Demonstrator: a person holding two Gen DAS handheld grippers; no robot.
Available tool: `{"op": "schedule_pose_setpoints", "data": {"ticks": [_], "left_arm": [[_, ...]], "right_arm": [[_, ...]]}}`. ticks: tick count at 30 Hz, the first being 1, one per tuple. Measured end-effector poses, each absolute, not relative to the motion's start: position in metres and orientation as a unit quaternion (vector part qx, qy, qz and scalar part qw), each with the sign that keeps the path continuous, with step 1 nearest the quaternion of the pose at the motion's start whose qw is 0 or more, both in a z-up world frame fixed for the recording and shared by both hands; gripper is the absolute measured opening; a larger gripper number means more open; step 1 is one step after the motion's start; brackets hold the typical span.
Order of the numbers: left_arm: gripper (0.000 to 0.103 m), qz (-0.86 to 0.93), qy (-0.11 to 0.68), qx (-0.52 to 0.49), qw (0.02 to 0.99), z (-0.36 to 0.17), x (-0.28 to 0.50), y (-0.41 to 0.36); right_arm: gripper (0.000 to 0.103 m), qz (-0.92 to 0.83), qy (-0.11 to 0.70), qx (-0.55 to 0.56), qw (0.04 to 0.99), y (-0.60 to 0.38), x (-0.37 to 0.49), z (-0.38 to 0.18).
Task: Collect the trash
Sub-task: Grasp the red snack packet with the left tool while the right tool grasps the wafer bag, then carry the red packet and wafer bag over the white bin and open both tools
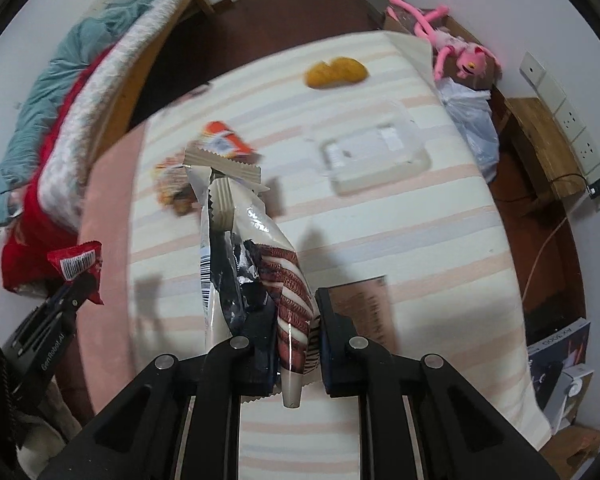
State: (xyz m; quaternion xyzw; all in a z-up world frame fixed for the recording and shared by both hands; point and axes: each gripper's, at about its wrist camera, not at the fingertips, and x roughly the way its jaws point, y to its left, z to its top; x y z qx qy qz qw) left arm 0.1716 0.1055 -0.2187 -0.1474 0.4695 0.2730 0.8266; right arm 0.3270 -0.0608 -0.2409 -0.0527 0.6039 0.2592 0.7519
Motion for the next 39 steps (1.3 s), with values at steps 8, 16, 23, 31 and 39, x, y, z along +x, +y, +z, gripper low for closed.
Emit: {"op": "schedule_pose_setpoints", "data": {"ticks": [8, 16, 23, 31, 39], "left_arm": [[0.017, 0.307, 0.416, -0.155, 0.842, -0.154, 0.096, 0.125], [0.017, 0.351, 0.369, -0.16, 0.846, -0.099, 0.007, 0.163], [0.017, 0.402, 0.357, -0.185, 0.823, -0.09, -0.08, 0.213], [0.017, 0.455, 0.372, -0.225, 0.777, -0.123, -0.159, 0.274], [0.017, 0.475, 0.401, -0.29, 0.728, -0.187, -0.214, 0.332]], "right_arm": [[0.017, 0.323, 0.58, -0.041, 0.747, -0.024, 0.266, -0.192], [0.017, 0.408, 0.549, -0.056, 0.727, 0.049, 0.176, -0.144], [0.017, 0.473, 0.541, -0.081, 0.691, 0.124, 0.094, -0.133], [0.017, 0.522, 0.561, -0.127, 0.63, 0.224, -0.002, -0.169], [0.017, 0.524, 0.592, -0.178, 0.586, 0.302, -0.063, -0.238]]}}
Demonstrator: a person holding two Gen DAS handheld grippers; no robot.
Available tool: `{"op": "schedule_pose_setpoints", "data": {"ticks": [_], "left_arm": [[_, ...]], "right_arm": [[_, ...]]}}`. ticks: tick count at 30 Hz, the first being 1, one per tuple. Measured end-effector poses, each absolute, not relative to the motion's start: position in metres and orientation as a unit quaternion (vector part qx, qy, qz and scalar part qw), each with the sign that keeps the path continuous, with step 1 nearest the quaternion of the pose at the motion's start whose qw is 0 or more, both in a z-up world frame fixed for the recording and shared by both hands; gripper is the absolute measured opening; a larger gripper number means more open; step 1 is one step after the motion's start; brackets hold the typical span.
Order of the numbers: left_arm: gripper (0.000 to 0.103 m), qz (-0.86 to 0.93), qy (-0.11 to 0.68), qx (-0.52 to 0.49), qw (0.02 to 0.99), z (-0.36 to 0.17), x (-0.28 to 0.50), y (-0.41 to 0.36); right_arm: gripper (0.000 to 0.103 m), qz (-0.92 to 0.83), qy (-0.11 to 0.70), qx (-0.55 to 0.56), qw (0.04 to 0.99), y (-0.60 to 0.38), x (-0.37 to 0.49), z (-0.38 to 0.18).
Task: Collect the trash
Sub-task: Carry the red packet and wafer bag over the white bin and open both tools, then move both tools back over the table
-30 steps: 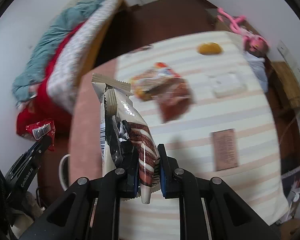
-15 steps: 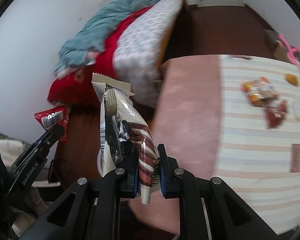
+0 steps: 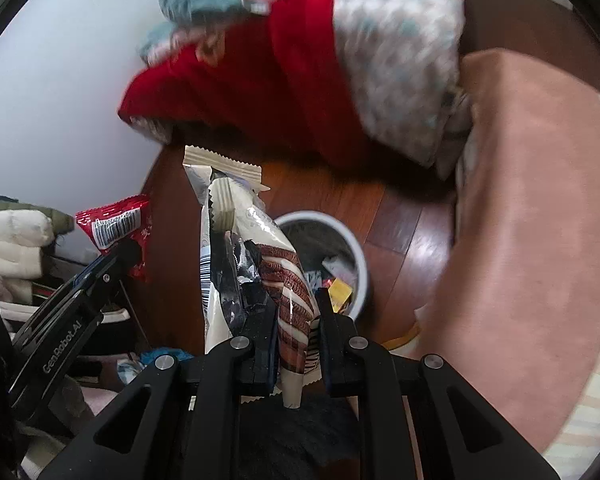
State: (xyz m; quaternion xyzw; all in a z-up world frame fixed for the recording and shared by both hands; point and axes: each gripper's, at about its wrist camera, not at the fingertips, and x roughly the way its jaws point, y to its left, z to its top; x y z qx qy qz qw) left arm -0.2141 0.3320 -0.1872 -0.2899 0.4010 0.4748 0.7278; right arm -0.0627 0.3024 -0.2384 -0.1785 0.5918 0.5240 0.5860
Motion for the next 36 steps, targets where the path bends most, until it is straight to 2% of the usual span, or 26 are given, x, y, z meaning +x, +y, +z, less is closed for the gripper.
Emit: {"op": "schedule_pose_setpoints", "data": {"ticks": [8, 11, 13, 14, 15, 16, 19, 21, 23, 25, 30, 33, 36], "left_arm": [[0.019, 0.406, 0.453, -0.436, 0.663, -0.294, -0.239, 0.396], [0.02, 0.398, 0.467, -0.458, 0.643, -0.321, -0.243, 0.408], [0.033, 0.404, 0.476, -0.461, 0.631, -0.334, -0.246, 0.415], [0.059, 0.406, 0.48, -0.462, 0.626, -0.339, -0.248, 0.418], [0.081, 0.409, 0.479, -0.468, 0.621, -0.344, -0.25, 0.421], [0.085, 0.41, 0.474, -0.474, 0.619, -0.346, -0.253, 0.421], [0.086, 0.417, 0.469, -0.487, 0.607, -0.353, -0.262, 0.424], [0.09, 0.422, 0.469, -0.486, 0.604, -0.354, -0.264, 0.425], [0.091, 0.425, 0.47, -0.485, 0.603, -0.353, -0.27, 0.424], [0.091, 0.427, 0.47, -0.484, 0.602, -0.352, -0.272, 0.421], [0.091, 0.437, 0.473, -0.468, 0.605, -0.343, -0.274, 0.41], [0.091, 0.448, 0.476, -0.449, 0.61, -0.334, -0.274, 0.399], [0.091, 0.456, 0.475, -0.437, 0.613, -0.327, -0.277, 0.389]], "right_arm": [[0.017, 0.481, 0.639, -0.24, 0.55, 0.363, -0.091, -0.342], [0.017, 0.465, 0.652, -0.264, 0.538, 0.378, -0.096, -0.377], [0.017, 0.456, 0.656, -0.28, 0.532, 0.386, -0.099, -0.396], [0.017, 0.45, 0.657, -0.29, 0.531, 0.389, -0.099, -0.402], [0.018, 0.445, 0.658, -0.296, 0.53, 0.39, -0.102, -0.406], [0.019, 0.442, 0.662, -0.301, 0.526, 0.395, -0.104, -0.414], [0.035, 0.433, 0.667, -0.31, 0.52, 0.4, -0.105, -0.425], [0.051, 0.433, 0.669, -0.313, 0.517, 0.404, -0.105, -0.429], [0.06, 0.433, 0.666, -0.321, 0.516, 0.406, -0.104, -0.434], [0.062, 0.433, 0.666, -0.32, 0.516, 0.406, -0.102, -0.434], [0.077, 0.436, 0.665, -0.314, 0.518, 0.4, -0.095, -0.429], [0.095, 0.446, 0.664, -0.315, 0.511, 0.393, -0.098, -0.422], [0.103, 0.457, 0.648, -0.332, 0.511, 0.383, -0.104, -0.41]]}}
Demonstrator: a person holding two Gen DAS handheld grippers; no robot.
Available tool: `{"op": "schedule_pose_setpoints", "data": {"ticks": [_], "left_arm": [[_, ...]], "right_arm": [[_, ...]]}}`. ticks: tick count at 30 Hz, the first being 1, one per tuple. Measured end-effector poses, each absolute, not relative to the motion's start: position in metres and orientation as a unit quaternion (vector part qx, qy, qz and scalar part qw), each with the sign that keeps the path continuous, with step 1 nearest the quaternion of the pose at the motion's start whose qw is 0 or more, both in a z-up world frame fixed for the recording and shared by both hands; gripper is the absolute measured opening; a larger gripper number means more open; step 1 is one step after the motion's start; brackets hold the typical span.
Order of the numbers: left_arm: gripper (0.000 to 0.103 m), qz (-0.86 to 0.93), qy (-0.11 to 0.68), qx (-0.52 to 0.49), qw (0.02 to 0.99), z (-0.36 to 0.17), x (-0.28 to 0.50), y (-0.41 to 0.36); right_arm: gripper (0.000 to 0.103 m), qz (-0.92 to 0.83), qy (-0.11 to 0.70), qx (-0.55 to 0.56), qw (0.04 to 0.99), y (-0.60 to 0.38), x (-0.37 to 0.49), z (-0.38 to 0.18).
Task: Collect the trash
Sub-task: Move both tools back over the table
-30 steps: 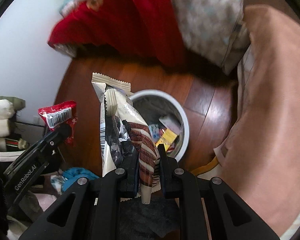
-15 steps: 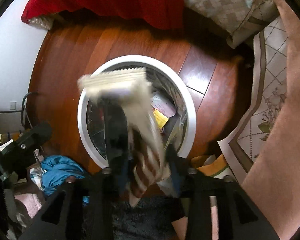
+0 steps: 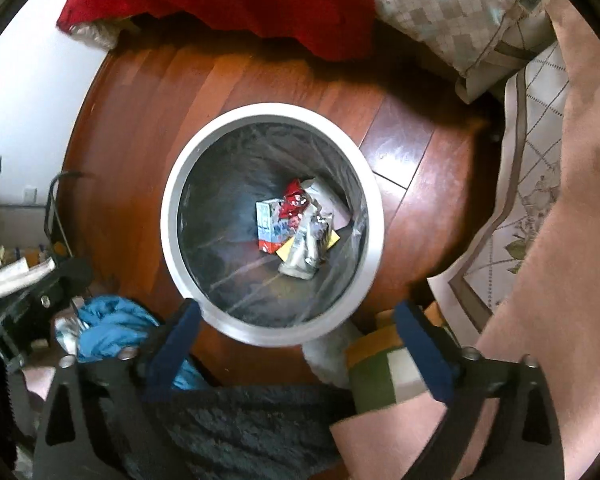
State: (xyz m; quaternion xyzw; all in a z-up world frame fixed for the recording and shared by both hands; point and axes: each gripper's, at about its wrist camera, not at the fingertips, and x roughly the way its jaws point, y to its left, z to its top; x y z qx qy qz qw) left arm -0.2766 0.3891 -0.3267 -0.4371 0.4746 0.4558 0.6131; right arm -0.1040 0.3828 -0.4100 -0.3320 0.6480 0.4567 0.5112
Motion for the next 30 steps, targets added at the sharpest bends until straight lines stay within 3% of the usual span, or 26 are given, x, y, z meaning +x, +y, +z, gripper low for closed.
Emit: {"op": "schedule_pose_setpoints", "data": {"ticks": [17, 30], "left_arm": [[0.091, 0.488, 0.46, -0.383, 0.636, -0.276, -0.282, 0.342], [0.091, 0.506, 0.414, -0.312, 0.689, -0.177, -0.267, 0.29]], "right_arm": [[0.103, 0.482, 0.577, -0.341, 0.564, 0.344, -0.111, -0.331], [0.103, 0.537, 0.538, -0.253, 0.598, 0.291, -0.095, -0.211]]}}
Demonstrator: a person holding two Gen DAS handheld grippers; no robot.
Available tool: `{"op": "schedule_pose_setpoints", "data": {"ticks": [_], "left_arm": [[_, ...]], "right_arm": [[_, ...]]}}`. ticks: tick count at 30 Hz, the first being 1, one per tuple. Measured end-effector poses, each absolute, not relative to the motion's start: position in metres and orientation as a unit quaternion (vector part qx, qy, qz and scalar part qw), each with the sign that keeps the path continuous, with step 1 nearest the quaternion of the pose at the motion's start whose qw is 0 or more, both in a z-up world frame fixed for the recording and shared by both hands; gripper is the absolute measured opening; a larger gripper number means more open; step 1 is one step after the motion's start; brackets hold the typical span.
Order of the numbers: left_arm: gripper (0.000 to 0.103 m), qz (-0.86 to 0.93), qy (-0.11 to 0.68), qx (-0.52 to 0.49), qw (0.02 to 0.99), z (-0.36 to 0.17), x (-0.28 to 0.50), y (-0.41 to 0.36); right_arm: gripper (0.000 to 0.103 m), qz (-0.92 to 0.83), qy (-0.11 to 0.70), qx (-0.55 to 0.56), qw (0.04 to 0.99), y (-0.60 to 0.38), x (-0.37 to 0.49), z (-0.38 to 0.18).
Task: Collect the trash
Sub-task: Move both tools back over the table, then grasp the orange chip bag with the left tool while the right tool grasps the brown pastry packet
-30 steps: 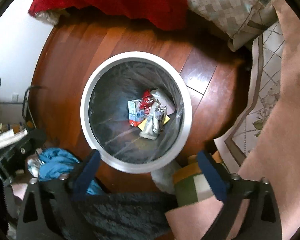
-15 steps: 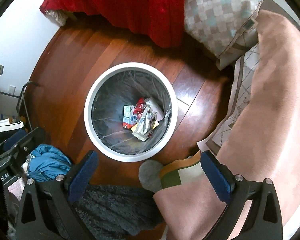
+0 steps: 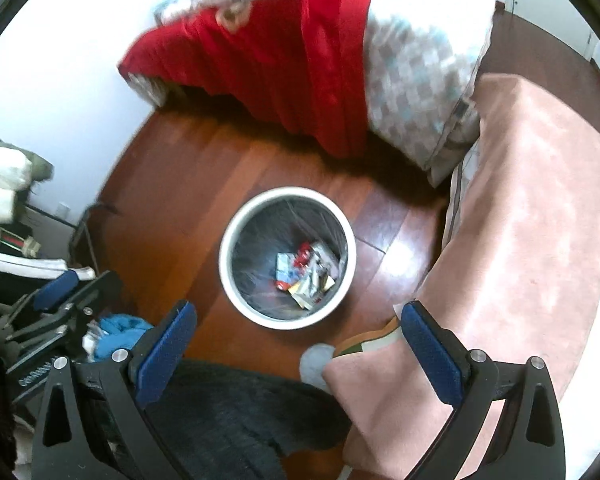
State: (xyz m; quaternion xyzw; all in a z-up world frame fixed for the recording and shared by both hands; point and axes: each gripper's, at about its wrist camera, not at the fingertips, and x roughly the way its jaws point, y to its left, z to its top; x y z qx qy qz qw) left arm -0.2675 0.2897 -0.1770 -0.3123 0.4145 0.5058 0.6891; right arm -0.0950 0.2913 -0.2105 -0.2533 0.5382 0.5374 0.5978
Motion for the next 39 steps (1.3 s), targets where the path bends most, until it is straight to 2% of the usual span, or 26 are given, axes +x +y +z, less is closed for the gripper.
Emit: {"op": "schedule_pose_setpoints", "data": {"ticks": [8, 15, 19, 23, 28, 32, 34, 36, 38, 39], "left_arm": [[0.091, 0.504, 0.39, -0.272, 0.721, -0.13, -0.226, 0.259], [0.091, 0.462, 0.395, -0.247, 0.754, -0.141, -0.122, 0.225], [0.091, 0.426, 0.42, -0.242, 0.764, -0.168, -0.042, 0.206], [0.091, 0.404, 0.452, -0.227, 0.762, -0.208, 0.044, 0.184], [0.091, 0.388, 0.503, -0.194, 0.747, -0.25, 0.125, 0.17], [0.091, 0.383, 0.525, -0.16, 0.743, -0.265, 0.157, 0.166], [0.091, 0.383, 0.529, -0.146, 0.743, -0.265, 0.167, 0.168], [0.091, 0.383, 0.531, -0.131, 0.745, -0.264, 0.176, 0.171], [0.091, 0.38, 0.53, -0.123, 0.748, -0.262, 0.182, 0.173], [0.091, 0.376, 0.531, -0.121, 0.75, -0.262, 0.186, 0.175]], "right_arm": [[0.103, 0.554, 0.517, -0.16, 0.633, 0.234, -0.05, -0.135], [0.103, 0.494, 0.525, -0.117, 0.683, 0.16, 0.038, -0.117], [0.103, 0.422, 0.537, -0.119, 0.721, 0.113, 0.113, -0.132], [0.103, 0.32, 0.569, -0.098, 0.751, 0.065, 0.209, -0.17], [0.103, 0.225, 0.623, -0.024, 0.749, 0.025, 0.306, -0.232], [0.101, 0.184, 0.639, 0.037, 0.746, 0.02, 0.349, -0.267], [0.094, 0.171, 0.634, 0.048, 0.752, 0.028, 0.357, -0.278], [0.074, 0.158, 0.632, 0.047, 0.757, 0.034, 0.365, -0.289], [0.063, 0.151, 0.631, 0.045, 0.759, 0.039, 0.365, -0.3], [0.049, 0.155, 0.621, 0.042, 0.767, 0.039, 0.364, -0.299]]}}
